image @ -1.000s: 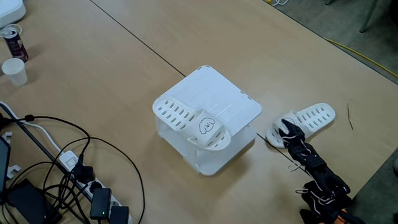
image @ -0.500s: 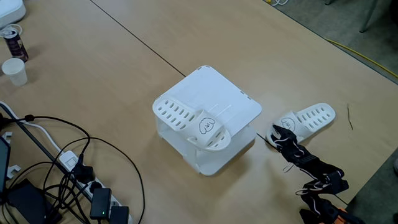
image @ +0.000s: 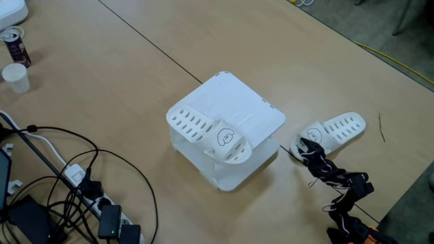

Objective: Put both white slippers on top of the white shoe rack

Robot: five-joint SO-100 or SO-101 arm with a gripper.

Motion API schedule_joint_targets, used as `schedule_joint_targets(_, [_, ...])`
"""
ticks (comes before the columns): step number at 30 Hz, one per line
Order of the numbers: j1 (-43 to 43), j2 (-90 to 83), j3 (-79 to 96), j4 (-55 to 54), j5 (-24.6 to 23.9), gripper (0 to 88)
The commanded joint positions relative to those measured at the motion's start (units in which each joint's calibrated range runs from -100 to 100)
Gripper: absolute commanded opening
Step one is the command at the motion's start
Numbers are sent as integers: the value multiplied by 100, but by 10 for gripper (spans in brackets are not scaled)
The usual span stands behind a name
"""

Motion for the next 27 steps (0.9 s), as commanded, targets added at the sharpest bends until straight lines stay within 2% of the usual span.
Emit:
schedule_joint_targets(1, [195, 240, -414, -417, 42, 191])
schedule_joint_targets(12, [590, 576, -712, -477, 42, 191])
schedule_joint_targets(27, [6, 702, -712, -477, 42, 190])
